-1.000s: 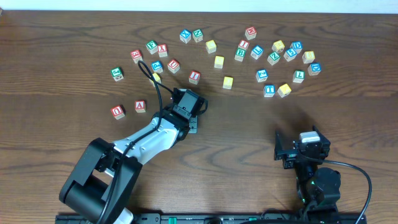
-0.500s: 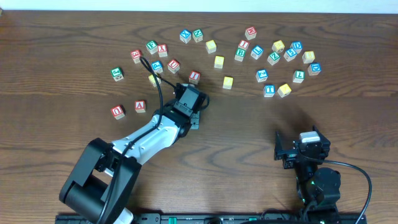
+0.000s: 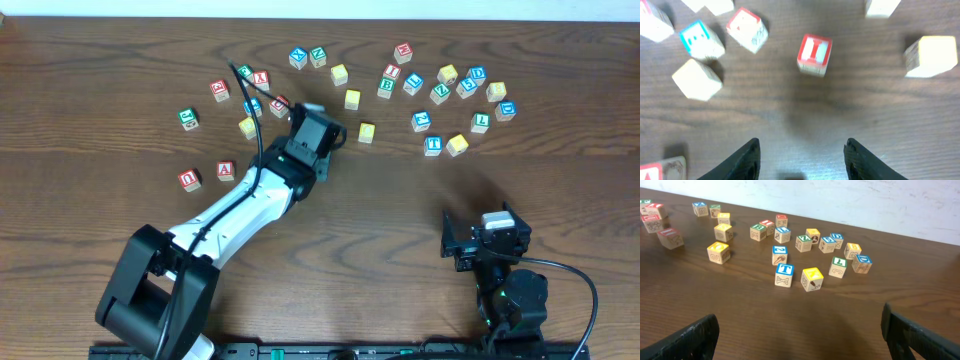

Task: Spell out ROBOT
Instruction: 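Move the left gripper back over the block cluster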

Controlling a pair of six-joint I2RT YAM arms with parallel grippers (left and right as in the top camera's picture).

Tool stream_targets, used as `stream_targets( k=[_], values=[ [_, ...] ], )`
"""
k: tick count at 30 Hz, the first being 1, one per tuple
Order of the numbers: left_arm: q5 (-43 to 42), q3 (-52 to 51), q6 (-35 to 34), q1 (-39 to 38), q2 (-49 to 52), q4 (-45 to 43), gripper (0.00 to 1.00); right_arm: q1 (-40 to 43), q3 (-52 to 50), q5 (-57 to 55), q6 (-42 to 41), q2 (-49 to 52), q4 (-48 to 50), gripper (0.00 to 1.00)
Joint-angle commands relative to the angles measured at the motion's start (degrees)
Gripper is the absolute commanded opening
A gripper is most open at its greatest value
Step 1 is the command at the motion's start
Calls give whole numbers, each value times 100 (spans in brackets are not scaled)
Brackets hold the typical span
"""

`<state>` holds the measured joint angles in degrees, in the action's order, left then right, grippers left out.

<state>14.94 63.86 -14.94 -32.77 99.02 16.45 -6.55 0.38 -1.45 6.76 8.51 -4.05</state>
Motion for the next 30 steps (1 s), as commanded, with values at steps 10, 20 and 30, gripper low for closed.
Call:
stream_targets(
  k=[10,20,30],
  values=[
    [-11,1043,111,-17,-682,839,53,24,-7,13,59,-9,-20,99],
    [-608,1043,-168,-203,-925,793,54,24,-7,15,61,-9,-22,99],
    [-1204,1060,-363,-203,-426,411,53,24,-7,15,59,-9,-22,99]
  ],
)
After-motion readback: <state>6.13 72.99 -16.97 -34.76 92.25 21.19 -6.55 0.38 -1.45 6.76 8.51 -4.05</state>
